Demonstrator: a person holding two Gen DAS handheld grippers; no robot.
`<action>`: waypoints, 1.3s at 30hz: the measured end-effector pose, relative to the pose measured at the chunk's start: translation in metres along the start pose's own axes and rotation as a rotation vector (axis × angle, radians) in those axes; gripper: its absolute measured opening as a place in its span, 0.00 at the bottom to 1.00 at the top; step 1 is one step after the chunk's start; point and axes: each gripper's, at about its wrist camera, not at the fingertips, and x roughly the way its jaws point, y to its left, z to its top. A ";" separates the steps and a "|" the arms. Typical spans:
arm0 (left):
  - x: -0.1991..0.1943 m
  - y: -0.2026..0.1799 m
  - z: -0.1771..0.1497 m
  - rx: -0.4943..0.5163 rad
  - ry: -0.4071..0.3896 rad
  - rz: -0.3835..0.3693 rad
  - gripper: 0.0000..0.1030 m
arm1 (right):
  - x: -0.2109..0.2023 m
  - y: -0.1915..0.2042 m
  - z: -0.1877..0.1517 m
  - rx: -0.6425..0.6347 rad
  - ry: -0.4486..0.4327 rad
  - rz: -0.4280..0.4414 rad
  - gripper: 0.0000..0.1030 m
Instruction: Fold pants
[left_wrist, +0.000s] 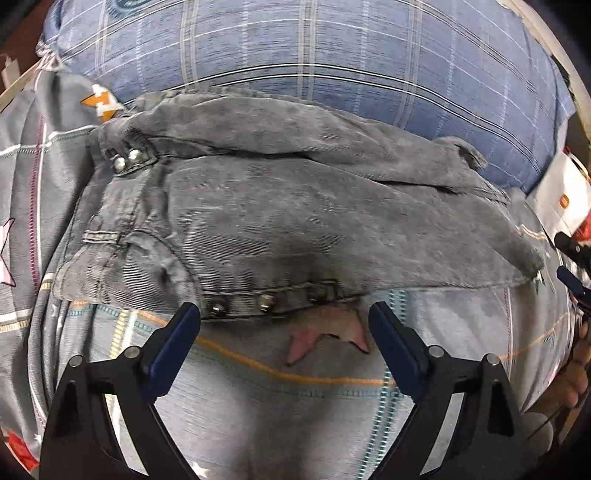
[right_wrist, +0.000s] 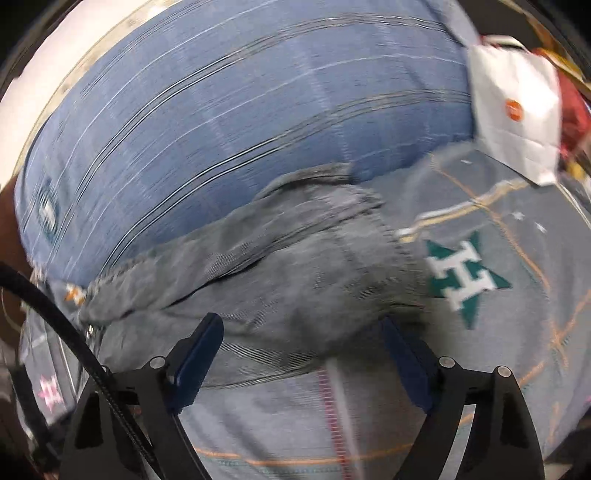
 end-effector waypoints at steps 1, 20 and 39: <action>-0.001 -0.002 -0.001 0.002 -0.004 -0.005 0.90 | -0.001 -0.011 0.002 0.032 0.003 -0.003 0.84; -0.131 -0.009 -0.037 0.047 -0.360 0.175 0.91 | -0.072 0.055 -0.051 -0.191 -0.097 0.083 0.85; -0.153 -0.050 -0.078 0.075 -0.454 0.264 0.92 | -0.080 0.029 -0.097 -0.250 -0.103 0.137 0.99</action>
